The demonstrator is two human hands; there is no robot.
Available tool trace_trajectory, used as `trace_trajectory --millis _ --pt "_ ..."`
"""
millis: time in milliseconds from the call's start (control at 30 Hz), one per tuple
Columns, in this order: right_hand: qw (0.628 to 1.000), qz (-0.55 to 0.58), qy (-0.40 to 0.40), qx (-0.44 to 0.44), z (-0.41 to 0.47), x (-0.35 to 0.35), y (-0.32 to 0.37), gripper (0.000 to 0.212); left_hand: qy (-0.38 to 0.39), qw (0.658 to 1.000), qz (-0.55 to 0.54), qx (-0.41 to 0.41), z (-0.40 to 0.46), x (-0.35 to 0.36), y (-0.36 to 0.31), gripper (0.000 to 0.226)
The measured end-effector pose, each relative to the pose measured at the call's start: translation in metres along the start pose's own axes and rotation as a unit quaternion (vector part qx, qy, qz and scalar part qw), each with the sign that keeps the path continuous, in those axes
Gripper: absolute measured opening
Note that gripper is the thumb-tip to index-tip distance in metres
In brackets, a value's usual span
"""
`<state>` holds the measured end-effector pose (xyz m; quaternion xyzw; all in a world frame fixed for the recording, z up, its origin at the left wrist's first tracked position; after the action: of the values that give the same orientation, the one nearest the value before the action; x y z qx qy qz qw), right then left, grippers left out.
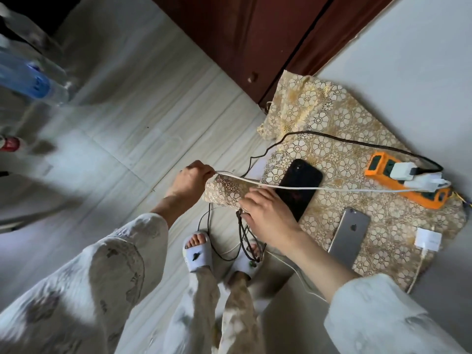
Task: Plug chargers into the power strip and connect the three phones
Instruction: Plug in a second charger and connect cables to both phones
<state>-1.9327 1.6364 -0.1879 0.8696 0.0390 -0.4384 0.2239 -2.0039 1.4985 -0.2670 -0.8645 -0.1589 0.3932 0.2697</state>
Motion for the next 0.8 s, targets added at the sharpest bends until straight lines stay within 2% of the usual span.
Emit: trace_trajectory --millis 67,200,300,533,633,800 --pt "0.996 -0.053 0.067 -0.011 0.009 0.011 -0.004 0.030 -0.009 1.000 0.007 0.009 0.002 -0.002 0.004 0.020" --pt "0.987 -0.119 0.103 -0.028 0.014 0.017 -0.009 0.034 -0.007 0.998 0.059 0.015 0.004 -0.003 0.013 0.021" --pt "0.987 -0.117 0.111 -0.019 0.013 0.019 -0.013 0.037 -0.004 0.992 0.123 0.004 0.005 0.001 0.016 0.021" --pt "0.985 -0.122 0.121 -0.016 0.013 0.015 -0.010 0.035 0.095 0.983 0.156 -0.030 -0.003 0.020 0.030 0.033" --pt "0.982 -0.158 0.101 0.000 0.016 0.006 -0.009 0.032 0.098 0.987 0.122 -0.045 -0.005 0.023 0.032 0.033" --pt "0.982 -0.135 0.134 -0.004 0.022 0.018 -0.009 0.035 0.126 0.989 0.041 -0.059 -0.007 0.029 0.035 0.025"
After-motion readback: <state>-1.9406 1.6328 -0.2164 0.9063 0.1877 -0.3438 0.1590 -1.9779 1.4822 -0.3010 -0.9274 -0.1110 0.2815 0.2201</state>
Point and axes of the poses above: each hand's wrist, its own z-axis towards the middle knuckle, its own x-axis out of the palm, y = z × x, the point moved 7 cm from there along z, towards the middle knuckle, and after that the axes turned 8 degrees about y, right-handed, at the moved point
